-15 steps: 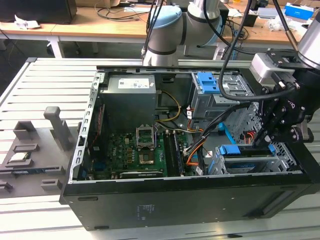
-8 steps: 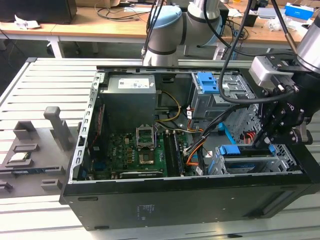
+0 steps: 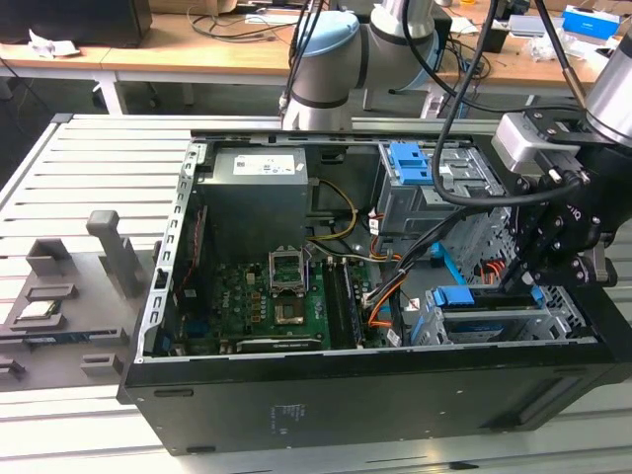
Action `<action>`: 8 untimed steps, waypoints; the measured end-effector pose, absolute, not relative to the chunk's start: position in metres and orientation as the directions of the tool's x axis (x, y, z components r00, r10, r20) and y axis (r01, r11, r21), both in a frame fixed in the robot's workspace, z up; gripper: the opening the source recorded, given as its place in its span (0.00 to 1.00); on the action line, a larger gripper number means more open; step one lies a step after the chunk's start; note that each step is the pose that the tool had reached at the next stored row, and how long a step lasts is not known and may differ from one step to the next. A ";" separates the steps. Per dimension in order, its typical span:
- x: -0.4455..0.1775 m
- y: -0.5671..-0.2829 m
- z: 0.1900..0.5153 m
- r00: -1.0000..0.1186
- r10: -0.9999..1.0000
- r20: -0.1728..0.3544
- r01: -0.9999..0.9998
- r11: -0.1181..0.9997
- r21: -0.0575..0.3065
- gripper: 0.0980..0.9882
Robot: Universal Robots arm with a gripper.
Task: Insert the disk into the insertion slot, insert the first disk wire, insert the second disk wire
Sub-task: 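Insert the first disk wire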
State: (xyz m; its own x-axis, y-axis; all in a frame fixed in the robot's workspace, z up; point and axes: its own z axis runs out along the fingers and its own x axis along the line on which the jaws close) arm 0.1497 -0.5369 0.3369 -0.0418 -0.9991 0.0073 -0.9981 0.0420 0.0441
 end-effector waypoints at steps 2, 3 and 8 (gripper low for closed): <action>0.150 -0.537 0.337 -0.042 -0.999 0.007 -0.998 0.042 0.044 0.07; 0.150 -0.537 0.337 -0.042 -0.999 0.007 -0.998 0.042 0.044 0.07; 0.150 -0.537 0.340 -0.042 -0.999 0.007 -0.998 0.042 0.044 0.16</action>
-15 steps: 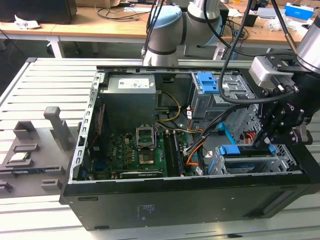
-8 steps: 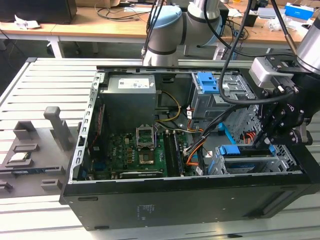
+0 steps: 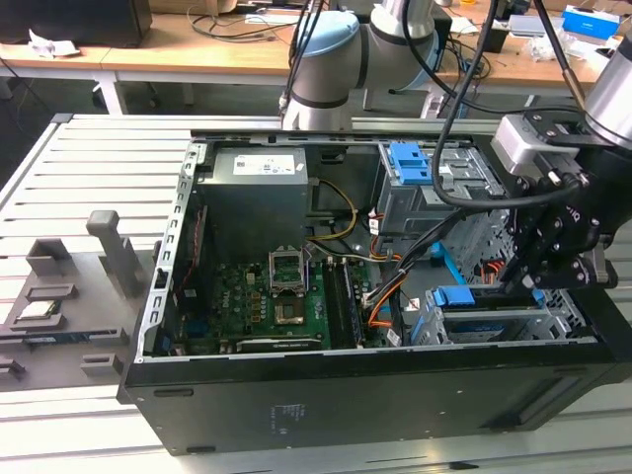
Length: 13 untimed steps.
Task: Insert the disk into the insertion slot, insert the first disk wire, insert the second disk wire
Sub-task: 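Insert the first disk wire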
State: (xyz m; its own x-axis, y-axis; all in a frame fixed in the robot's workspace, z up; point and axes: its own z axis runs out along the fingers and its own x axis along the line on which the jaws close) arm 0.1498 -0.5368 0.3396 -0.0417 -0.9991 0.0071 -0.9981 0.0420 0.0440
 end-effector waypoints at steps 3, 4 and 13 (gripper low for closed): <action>0.150 -0.536 0.349 -0.042 -0.999 0.007 -0.998 0.042 0.044 0.16; 0.150 -0.535 0.356 -0.042 -0.999 0.007 -0.998 0.042 0.044 0.16; 0.150 -0.535 0.384 -0.042 -0.999 0.010 -0.998 0.042 0.044 0.01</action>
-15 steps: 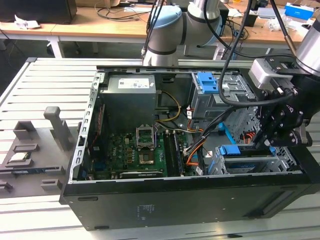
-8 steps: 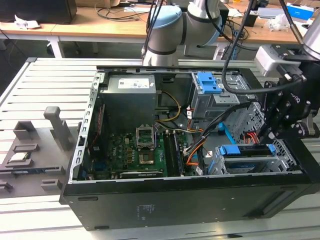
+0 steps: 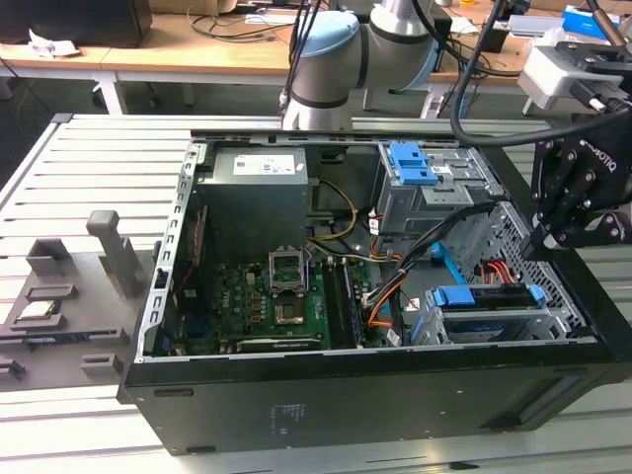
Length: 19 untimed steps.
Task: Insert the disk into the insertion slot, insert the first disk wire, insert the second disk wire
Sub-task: 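Insert the first disk wire, then insert the second disk wire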
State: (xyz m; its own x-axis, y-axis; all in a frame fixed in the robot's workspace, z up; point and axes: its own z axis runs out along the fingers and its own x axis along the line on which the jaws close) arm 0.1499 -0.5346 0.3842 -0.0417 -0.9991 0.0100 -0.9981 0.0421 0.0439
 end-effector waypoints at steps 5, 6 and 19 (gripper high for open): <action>0.150 -0.535 0.385 -0.042 -0.999 0.010 -0.998 0.042 0.044 0.01; 0.150 -0.535 0.385 -0.042 -0.999 0.010 -0.998 0.042 0.044 0.08; 0.128 -0.519 0.370 -0.042 -0.999 0.010 -0.998 0.042 0.044 0.16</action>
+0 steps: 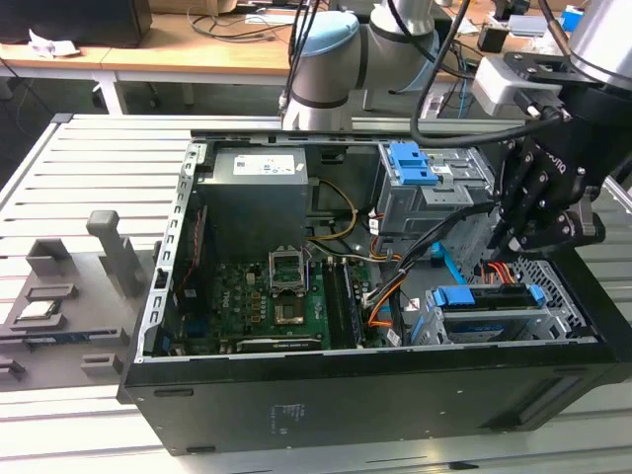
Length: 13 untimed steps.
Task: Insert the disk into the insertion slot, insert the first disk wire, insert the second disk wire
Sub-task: 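Insert the second disk wire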
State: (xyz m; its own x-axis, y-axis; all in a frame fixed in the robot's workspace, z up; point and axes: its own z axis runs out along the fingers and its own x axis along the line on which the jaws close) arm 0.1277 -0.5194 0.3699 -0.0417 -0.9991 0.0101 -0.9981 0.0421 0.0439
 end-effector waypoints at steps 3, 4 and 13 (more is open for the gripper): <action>0.120 -0.516 0.367 -0.042 -0.999 0.010 -0.998 0.042 0.044 0.16; 0.114 -0.516 0.367 -0.042 -0.999 0.010 -0.998 0.042 0.044 0.16; 0.079 -0.513 0.358 -0.042 -0.999 0.010 -0.998 0.042 0.044 0.16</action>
State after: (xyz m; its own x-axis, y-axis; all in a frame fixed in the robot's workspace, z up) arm 0.0789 -0.5131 0.3575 -0.0418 -0.9991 0.0102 -0.9981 0.0422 0.0440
